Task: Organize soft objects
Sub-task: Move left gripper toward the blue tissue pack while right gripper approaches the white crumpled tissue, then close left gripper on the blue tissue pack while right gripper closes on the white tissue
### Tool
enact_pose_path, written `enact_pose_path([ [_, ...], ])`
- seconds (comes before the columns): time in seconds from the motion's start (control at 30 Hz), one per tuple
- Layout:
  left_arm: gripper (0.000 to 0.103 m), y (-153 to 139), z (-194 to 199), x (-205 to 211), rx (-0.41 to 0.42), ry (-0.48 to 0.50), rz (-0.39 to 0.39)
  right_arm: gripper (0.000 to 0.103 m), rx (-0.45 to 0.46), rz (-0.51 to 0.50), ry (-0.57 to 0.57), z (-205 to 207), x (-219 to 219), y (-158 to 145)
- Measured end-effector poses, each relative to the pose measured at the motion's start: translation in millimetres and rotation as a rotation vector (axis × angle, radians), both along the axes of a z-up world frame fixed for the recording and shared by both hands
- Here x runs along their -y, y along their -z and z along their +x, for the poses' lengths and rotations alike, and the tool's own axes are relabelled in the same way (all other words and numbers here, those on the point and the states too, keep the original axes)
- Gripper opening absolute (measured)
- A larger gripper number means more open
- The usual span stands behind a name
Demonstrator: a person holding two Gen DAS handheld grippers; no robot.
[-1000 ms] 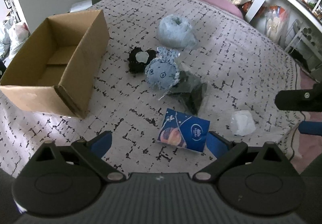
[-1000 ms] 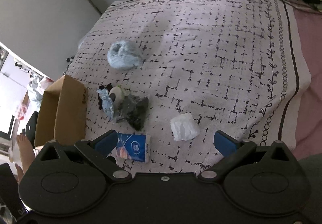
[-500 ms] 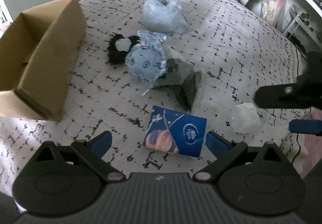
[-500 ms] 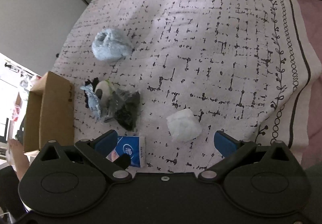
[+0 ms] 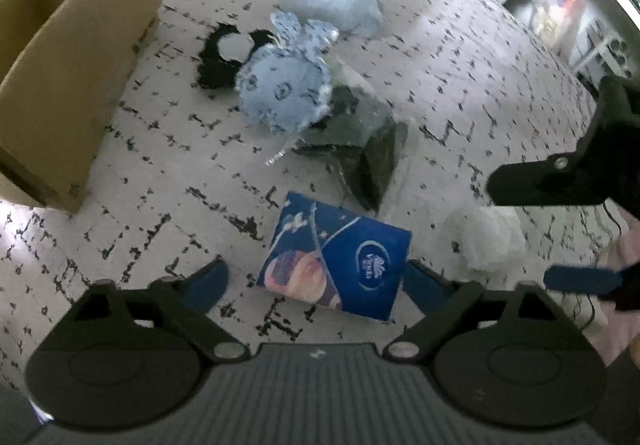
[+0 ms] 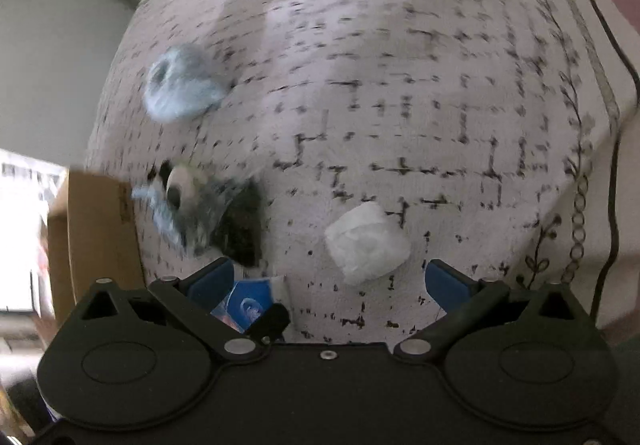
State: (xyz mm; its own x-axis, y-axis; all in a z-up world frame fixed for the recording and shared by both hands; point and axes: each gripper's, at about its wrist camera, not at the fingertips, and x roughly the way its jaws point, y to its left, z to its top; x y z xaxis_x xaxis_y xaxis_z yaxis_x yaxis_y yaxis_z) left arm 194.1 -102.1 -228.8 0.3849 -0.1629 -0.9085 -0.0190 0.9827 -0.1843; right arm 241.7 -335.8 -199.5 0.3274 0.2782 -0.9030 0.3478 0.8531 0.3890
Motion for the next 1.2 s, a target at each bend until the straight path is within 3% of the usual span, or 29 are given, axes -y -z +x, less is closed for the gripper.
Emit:
enact_pose_path([
  [0.07,0.071,-2,-2,-2,0.018,-0.008,-0.023,0.103,-0.003,-0.036,0.025,0,2,1],
  [0.3,0.069,-6,-3,-11,0.033,-0.061,-0.078,0.100,-0.012,-0.054,0.036,8,-3,10],
  [0.47,0.069,-9,-4,-20,0.038,-0.076,-0.104,0.091,-0.015,-0.087,0.045,13,-10,16],
  [0.6,0.069,-14,-5,-27,0.046,-0.080,-0.117,0.077,-0.028,-0.095,0.019,18,-20,22],
  [0.63,0.069,-16,-5,-29,0.049,-0.082,-0.116,0.066,-0.033,-0.078,0.023,18,-20,24],
  [0.7,0.069,-20,-6,-34,0.057,-0.091,-0.117,0.055,-0.041,-0.068,0.040,18,-20,28],
  [1.2,0.069,-63,-27,-66,0.135,-0.140,-0.089,0.054,0.135,-0.055,-0.018,4,-36,-2],
])
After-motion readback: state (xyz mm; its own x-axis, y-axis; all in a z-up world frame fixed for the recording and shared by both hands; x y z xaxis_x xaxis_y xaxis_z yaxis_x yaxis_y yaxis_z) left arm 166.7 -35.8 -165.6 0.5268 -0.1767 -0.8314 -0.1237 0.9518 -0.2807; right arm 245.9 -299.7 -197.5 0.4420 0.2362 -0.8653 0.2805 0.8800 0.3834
